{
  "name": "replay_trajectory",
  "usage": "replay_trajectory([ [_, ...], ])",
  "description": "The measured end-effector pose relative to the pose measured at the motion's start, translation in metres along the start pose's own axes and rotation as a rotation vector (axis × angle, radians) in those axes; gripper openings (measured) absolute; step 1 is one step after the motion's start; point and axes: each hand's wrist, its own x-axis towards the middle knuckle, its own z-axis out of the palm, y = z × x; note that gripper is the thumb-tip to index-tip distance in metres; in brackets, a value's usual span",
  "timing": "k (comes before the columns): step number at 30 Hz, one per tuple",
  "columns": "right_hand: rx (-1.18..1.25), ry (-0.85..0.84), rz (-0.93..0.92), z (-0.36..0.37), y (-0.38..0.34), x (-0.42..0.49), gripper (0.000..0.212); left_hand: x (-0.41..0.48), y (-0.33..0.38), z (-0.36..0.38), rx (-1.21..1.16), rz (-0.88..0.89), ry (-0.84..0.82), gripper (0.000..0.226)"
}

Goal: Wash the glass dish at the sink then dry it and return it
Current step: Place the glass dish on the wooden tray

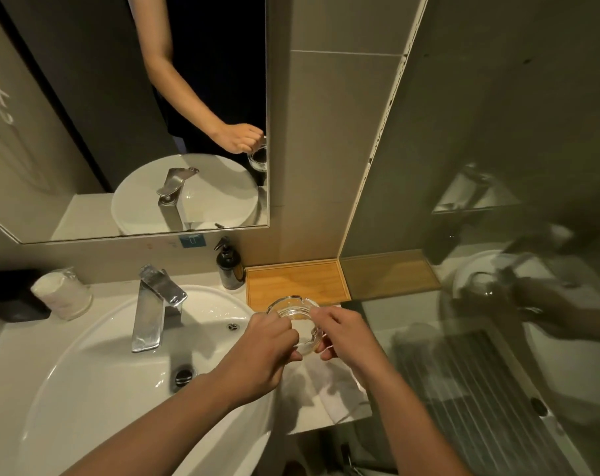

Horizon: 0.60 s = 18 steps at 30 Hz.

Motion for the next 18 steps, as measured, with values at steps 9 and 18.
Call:
replay_trajectory([
  [9, 0.12, 0.215, -0.089, -0.008, -0.008, 0.021, 0.019, 0.03, -0.011, -0.013, -0.231, -0.271, 0.18, 0.036],
  [18, 0.193, 0.224, -0.083, -0.016, -0.007, 0.057, 0.016, 0.076, -0.016, -0.026, -0.772, -0.741, 0.239, 0.02],
])
